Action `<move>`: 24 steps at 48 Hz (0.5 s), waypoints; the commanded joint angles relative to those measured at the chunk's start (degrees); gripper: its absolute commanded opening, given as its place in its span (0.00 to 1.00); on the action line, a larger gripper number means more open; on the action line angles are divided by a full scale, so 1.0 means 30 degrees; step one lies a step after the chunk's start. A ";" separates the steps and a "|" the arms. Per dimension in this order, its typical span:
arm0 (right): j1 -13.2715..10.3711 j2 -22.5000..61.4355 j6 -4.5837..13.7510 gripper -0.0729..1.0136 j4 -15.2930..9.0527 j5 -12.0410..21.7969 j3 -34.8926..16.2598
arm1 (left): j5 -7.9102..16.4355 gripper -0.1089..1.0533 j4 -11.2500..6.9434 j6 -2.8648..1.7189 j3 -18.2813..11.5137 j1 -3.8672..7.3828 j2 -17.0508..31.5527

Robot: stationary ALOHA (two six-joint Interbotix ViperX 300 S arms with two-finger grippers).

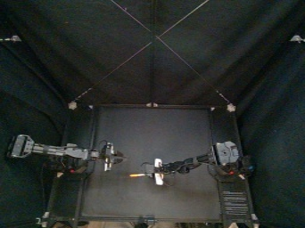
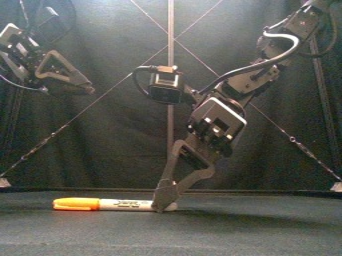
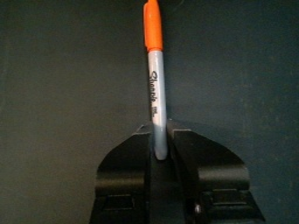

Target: Uncap the pen

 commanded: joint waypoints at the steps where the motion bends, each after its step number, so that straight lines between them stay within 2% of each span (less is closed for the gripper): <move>1: -0.0088 -0.1055 -0.0029 0.51 0.0000 0.0000 0.0088 | -0.0498 0.66 0.0000 0.0000 -0.0645 0.0000 0.0615; 8: -0.0381 -0.2607 -0.0146 0.50 -0.0293 0.0000 0.0850 | -0.0703 0.73 0.0000 0.0000 -0.1582 0.0000 0.2285; 18: -0.1729 -0.5537 -0.0088 0.50 -0.1348 0.0000 0.1904 | -0.0820 0.83 0.0000 -0.0029 -0.3193 0.0439 0.4277; 24: -0.2549 -0.6826 -0.0117 0.50 -0.1816 0.0000 0.2344 | -0.0937 0.85 0.0000 -0.0029 -0.3896 0.0615 0.5127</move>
